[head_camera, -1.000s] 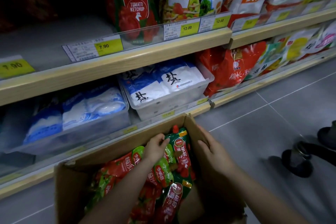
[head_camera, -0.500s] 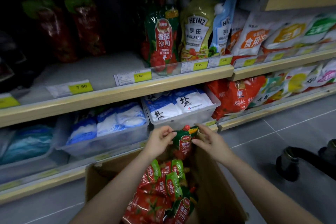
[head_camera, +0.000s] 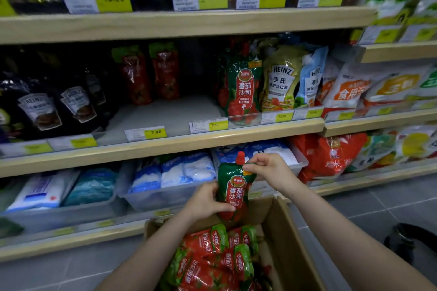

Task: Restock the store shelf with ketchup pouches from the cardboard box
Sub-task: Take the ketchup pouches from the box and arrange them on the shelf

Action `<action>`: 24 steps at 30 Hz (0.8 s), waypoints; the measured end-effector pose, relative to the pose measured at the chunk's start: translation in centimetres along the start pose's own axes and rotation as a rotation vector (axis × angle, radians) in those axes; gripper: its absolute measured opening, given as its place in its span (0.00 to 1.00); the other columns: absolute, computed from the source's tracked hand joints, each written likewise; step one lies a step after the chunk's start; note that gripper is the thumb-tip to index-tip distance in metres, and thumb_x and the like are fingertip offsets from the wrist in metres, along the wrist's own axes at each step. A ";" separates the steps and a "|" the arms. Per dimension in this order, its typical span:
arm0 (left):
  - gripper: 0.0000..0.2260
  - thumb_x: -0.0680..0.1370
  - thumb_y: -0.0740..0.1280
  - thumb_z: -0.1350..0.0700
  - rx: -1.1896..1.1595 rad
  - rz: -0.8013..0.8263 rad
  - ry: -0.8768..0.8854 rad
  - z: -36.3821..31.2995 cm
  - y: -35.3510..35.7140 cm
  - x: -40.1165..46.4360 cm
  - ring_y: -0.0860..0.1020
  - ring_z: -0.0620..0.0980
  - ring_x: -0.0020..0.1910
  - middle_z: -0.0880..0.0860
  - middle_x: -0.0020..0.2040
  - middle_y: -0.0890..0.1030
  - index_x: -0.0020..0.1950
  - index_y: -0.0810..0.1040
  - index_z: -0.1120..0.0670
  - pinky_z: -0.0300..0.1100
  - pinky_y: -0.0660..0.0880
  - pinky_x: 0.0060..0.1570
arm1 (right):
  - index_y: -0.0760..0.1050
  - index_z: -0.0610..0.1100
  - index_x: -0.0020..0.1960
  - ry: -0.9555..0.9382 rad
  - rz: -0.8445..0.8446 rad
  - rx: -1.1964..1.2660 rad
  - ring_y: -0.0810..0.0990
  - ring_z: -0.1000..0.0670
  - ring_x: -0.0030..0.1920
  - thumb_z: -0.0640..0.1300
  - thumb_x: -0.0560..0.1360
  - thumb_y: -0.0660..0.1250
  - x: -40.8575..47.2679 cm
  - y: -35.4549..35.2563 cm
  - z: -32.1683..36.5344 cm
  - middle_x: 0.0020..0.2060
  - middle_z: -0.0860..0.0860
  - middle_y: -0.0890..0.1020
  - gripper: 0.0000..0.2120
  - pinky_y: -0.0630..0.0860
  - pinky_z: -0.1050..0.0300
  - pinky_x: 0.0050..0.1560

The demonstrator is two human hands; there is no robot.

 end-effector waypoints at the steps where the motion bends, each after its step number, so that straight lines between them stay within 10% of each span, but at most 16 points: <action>1: 0.25 0.64 0.78 0.54 0.033 -0.014 -0.003 0.2 -0.2 -0.1 0.79 0.47 0.56 0.52 0.56 0.81 0.59 0.76 0.54 0.49 0.75 0.59 | 0.76 0.44 0.35 -0.005 -0.009 -0.005 0.80 0.60 0.31 0.37 0.71 0.69 0.2 0.1 0.7 0.29 0.52 0.82 0.07 0.77 0.65 0.32; 19: 0.22 0.62 0.79 0.53 -0.021 -0.198 0.036 0.7 -8.7 -3.6 0.81 0.46 0.50 0.52 0.52 0.83 0.54 0.79 0.54 0.44 0.79 0.52 | 0.81 0.41 0.39 -0.005 0.028 0.057 0.83 0.56 0.37 0.44 0.75 0.65 2.3 7.2 5.5 0.33 0.52 0.85 0.11 0.79 0.65 0.35; 24: 0.17 0.63 0.78 0.51 -0.045 -0.186 0.044 0.2 -9.7 -4.0 0.81 0.41 0.46 0.49 0.49 0.83 0.50 0.79 0.47 0.37 0.79 0.46 | 0.76 0.30 0.37 -0.144 -0.094 -0.014 0.80 0.47 0.37 0.46 0.74 0.67 2.8 7.8 7.9 0.35 0.37 0.82 0.18 0.79 0.44 0.44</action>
Point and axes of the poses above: each hand's wrist, its own x-axis towards the middle knuckle, its own y-axis out of the palm, z = x × y, the point moved 7 cm from there along x, towards the middle knuckle
